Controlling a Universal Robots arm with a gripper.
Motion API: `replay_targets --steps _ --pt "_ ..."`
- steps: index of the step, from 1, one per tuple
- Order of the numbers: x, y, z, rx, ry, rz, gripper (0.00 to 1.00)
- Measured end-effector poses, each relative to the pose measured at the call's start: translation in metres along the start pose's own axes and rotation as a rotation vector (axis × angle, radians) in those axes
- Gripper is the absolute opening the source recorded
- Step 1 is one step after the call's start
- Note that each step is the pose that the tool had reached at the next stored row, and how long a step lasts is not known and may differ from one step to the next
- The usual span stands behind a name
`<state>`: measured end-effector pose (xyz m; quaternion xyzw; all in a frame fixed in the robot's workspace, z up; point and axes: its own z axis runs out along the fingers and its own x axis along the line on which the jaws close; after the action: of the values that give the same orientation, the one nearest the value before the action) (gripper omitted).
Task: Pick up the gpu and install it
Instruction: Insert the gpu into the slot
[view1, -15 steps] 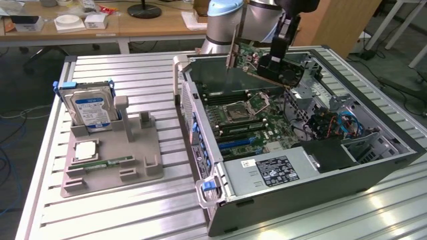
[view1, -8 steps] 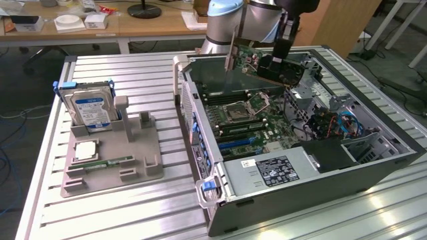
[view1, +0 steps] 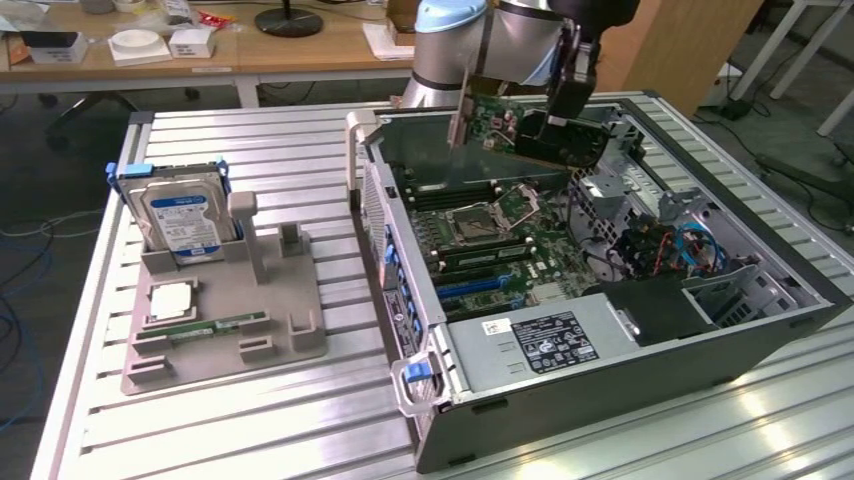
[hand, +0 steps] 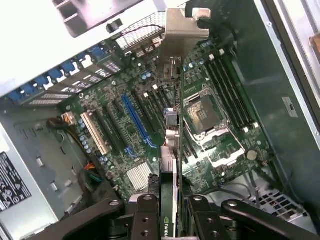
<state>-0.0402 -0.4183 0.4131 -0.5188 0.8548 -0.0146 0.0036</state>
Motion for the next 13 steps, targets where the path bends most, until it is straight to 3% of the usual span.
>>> replay_targets --steps 13 --pt "0.0 0.0 0.0015 0.0017 -0.0052 -0.182 0.26"
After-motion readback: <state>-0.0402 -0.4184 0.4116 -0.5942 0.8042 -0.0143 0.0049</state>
